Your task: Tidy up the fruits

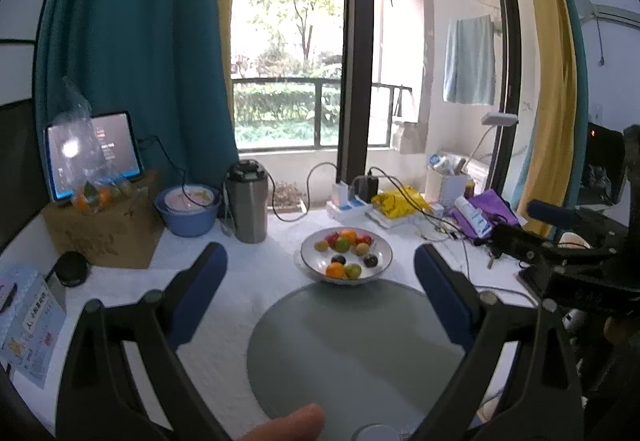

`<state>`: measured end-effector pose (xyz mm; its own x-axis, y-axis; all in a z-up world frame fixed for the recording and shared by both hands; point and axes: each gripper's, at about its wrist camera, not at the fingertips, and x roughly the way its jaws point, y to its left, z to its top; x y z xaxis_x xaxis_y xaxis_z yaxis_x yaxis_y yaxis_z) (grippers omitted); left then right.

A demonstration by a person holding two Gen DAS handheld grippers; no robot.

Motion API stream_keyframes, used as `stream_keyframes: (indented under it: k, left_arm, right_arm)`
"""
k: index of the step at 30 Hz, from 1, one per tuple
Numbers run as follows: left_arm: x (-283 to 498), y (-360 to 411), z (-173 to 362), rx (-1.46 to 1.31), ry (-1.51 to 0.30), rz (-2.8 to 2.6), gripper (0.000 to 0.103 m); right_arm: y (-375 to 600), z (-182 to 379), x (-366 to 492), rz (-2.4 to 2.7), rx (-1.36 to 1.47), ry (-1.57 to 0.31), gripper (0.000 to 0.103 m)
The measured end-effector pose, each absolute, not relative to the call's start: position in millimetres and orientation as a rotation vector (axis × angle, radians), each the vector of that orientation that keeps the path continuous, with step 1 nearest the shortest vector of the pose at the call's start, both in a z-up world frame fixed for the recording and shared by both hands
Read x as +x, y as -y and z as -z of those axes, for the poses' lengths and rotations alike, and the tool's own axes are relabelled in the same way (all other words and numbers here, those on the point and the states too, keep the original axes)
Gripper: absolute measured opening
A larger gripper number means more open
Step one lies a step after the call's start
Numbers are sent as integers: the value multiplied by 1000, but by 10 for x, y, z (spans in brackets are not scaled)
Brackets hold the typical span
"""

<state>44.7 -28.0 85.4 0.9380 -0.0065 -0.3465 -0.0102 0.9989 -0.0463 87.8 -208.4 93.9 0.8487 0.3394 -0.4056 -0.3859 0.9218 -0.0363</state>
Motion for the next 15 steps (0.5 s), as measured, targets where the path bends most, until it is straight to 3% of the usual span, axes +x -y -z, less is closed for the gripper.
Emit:
stream_keyframes:
  k: [15]
  left_arm:
    - [164, 158, -1000, -77, -238, -23, 96]
  right_arm:
    - [2235, -1122, 641, -330, -122, -341, 84]
